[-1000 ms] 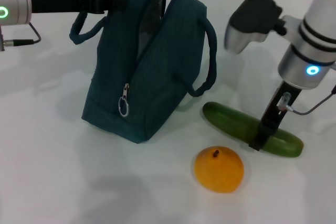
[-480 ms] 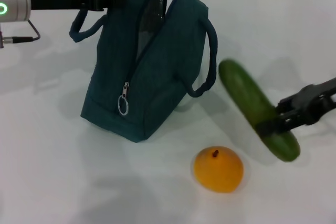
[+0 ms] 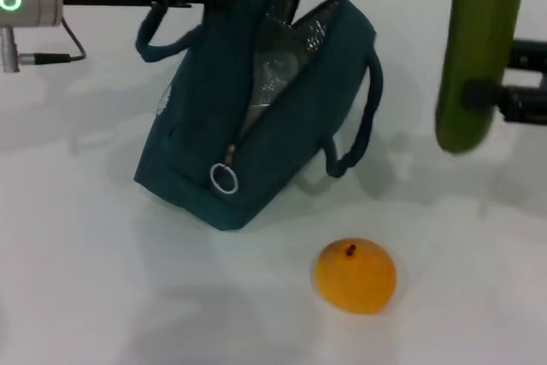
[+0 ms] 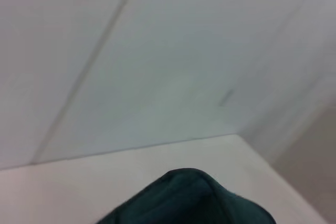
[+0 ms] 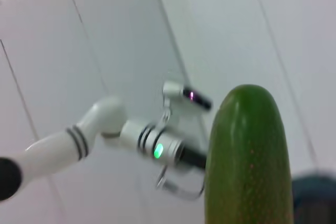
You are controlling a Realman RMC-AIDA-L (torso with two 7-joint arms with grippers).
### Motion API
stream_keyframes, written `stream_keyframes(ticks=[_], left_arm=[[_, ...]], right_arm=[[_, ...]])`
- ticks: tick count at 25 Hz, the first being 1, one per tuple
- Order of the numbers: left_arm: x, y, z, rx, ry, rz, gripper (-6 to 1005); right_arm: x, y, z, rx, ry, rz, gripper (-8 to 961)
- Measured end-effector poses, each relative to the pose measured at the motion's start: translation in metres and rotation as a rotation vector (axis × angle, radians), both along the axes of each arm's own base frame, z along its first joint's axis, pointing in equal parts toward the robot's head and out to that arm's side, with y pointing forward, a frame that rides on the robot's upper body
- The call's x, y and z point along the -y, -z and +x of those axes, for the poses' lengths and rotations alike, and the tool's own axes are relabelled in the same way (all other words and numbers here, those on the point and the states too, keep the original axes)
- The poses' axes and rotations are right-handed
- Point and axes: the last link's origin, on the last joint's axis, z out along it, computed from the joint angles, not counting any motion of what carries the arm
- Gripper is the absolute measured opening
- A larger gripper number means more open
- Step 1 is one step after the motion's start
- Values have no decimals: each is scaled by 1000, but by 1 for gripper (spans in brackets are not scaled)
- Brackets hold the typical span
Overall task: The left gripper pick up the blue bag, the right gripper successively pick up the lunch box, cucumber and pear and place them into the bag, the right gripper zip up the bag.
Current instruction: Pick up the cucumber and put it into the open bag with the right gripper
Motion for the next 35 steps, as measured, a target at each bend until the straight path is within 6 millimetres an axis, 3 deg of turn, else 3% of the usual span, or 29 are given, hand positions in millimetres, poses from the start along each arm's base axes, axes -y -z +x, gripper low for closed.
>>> stream_keyframes(ticks=[8,15,23,35], left_arm=[[6,8,9,59,21,-54,50],[6,10,9,63,16,-58,51],[3,10,13,61,26,-49,51],[2,9,11,50,26,-45,51]], right_arm=[[-10,18,-4,-277,-113,342,640],[-21,51,-16,-312,-160,488,641],[-36,83,-29,-261,-84,417,641],[-17,102,-30,-319,-39,286,642]])
